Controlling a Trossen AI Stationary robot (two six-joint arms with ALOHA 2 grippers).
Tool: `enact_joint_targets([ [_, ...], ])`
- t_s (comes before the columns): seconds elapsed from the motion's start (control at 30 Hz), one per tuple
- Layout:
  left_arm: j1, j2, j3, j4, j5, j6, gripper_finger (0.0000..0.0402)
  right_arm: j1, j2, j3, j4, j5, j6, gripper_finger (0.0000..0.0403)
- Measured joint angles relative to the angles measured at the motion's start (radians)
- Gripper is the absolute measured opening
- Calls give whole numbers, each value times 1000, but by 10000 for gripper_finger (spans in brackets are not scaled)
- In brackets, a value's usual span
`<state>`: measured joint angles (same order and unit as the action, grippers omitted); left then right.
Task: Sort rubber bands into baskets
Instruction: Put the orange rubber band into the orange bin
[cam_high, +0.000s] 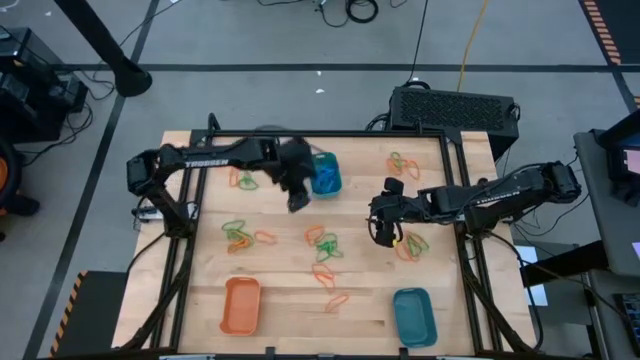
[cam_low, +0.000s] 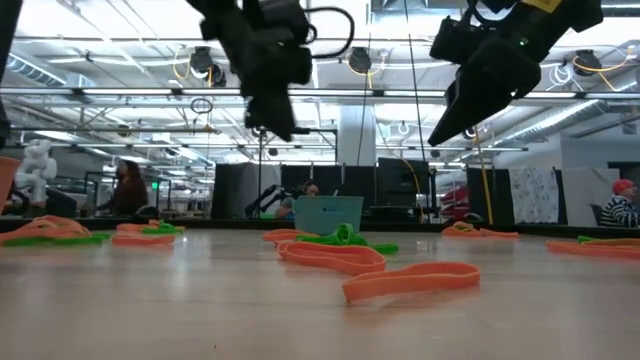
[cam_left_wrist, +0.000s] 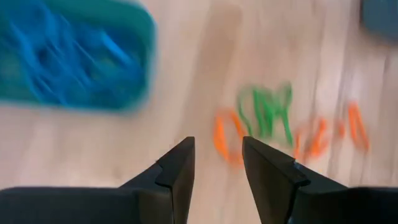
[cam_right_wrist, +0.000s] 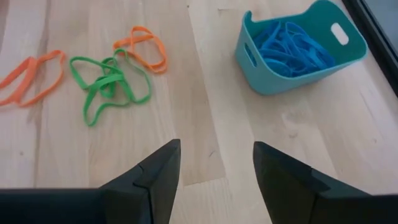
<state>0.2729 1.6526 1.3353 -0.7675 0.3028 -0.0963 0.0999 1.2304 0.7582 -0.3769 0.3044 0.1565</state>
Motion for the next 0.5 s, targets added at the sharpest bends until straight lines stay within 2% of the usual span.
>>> enact_joint_targets([
  [0.13,-113,-23,-1,-144,-86,-4,141,1,0,0,21,0,-9,194],
  [0.23,-196,-20,-3,-228,-188,-42,141,1,0,0,41,0,-11,194],
  [0.3,-241,-15,-13,-255,-242,-61,141,1,0,0,54,0,-13,194],
  [0.5,-319,-14,-69,-283,-305,-103,141,1,0,0,61,-23,-15,194],
])
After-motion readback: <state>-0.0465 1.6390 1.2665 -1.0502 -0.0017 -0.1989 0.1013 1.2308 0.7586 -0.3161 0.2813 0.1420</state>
